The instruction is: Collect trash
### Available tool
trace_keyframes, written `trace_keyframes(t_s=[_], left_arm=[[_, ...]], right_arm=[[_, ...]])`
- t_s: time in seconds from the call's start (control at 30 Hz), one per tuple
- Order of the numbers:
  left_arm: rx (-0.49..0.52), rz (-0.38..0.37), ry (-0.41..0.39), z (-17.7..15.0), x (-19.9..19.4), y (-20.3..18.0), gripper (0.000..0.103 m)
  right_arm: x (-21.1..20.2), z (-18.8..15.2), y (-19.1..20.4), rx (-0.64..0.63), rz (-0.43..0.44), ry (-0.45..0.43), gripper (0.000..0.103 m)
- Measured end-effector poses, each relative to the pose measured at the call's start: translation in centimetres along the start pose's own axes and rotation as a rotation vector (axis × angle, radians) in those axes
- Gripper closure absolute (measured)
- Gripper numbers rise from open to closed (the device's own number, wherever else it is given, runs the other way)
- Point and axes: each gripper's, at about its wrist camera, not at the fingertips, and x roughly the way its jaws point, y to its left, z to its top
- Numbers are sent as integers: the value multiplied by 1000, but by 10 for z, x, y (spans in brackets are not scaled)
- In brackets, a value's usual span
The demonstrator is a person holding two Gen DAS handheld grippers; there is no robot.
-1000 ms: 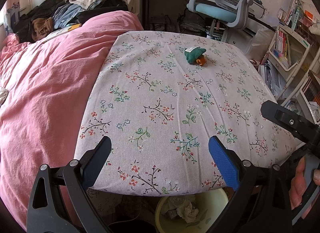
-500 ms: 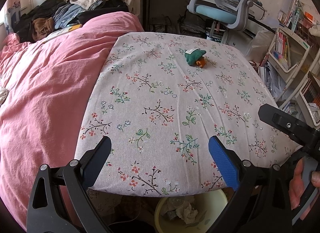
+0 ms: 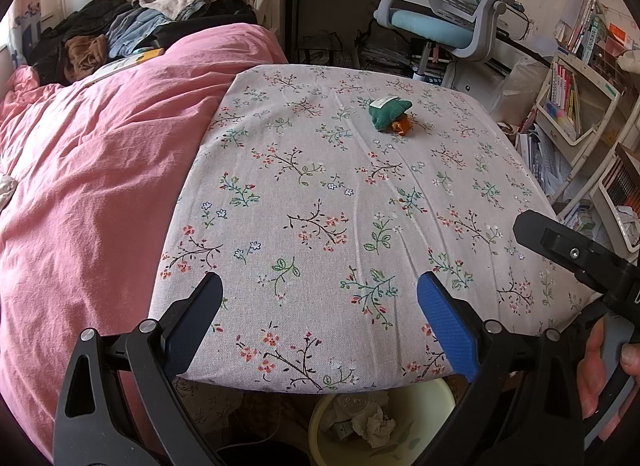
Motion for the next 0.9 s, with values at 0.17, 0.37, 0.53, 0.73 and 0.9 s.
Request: trace_keyframes(t_s=[0.17, 0.37, 0.53, 0.73, 0.9], left_arm=[[1, -1, 0, 0, 0, 0, 9], [0, 0, 0, 0, 0, 0, 9], [0, 0, 0, 0, 0, 0, 9], [0, -1, -1, 0, 0, 0, 9], [1, 0, -1, 0, 0, 0, 9]], right_arm=[[0, -1, 1, 0, 1, 1, 29], [1, -1, 1, -1, 1, 2, 29], [1, 0, 1, 0, 1, 2, 29], [1, -1, 2, 1, 2, 3, 29], [2, 0, 1, 0, 2, 4, 29]])
